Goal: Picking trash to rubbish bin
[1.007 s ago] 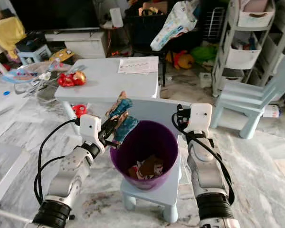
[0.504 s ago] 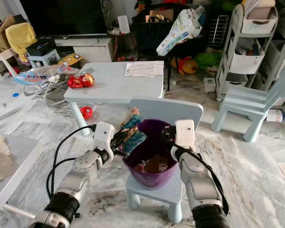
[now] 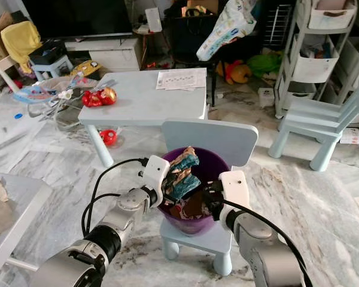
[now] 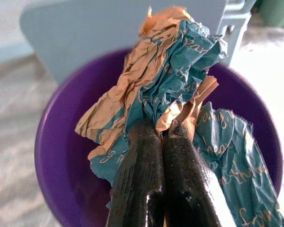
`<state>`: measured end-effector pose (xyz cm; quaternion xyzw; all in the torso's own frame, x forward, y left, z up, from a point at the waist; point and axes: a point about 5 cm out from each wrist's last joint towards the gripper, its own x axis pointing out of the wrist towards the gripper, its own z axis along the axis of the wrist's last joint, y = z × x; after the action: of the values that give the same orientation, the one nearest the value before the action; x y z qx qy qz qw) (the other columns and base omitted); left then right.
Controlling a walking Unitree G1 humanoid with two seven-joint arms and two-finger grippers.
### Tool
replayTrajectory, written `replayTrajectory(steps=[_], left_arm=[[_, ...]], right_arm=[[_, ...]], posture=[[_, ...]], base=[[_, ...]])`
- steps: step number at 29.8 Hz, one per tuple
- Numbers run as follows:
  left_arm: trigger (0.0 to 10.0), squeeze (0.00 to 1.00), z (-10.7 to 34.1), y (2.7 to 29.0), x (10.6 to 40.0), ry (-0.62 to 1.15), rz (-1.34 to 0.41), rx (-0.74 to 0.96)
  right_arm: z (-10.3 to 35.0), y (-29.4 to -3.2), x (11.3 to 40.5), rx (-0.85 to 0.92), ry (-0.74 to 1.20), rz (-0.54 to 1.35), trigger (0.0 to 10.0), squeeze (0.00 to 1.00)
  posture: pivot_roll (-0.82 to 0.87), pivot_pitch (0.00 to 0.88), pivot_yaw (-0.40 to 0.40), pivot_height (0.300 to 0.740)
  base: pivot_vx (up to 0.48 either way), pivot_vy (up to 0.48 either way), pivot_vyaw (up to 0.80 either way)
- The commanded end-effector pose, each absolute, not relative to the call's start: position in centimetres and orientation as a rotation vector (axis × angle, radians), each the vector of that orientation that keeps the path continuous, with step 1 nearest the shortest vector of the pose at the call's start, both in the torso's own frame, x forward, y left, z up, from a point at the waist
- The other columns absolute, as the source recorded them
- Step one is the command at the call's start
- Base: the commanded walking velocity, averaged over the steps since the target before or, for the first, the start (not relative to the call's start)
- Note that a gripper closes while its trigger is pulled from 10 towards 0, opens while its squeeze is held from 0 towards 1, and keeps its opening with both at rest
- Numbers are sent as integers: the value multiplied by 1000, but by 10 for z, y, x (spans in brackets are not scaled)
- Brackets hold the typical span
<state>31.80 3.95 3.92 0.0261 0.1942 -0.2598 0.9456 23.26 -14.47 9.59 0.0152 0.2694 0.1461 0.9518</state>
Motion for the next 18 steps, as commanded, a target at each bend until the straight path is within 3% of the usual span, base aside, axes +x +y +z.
replayTrajectory(steps=[1, 2, 18], left_arm=[[10000, 490, 39, 40, 320, 404, -507, 46], [10000, 1000, 39, 38, 319, 412, -503, 25], [10000, 1000, 44, 43, 326, 406, -395, -36]], right_arm=[[98, -141, 224, 49, 582, 333, 10000, 0], [98, -142, 219, 54, 599, 334, 10000, 0], [102, -140, 212, 61, 651, 344, 10000, 0]], posture=[[-206, 81, 138, 740], [-218, 83, 141, 740], [-226, 67, 151, 740]], base=[[0, 0, 0], [0, 0, 0], [0, 0, 0]])
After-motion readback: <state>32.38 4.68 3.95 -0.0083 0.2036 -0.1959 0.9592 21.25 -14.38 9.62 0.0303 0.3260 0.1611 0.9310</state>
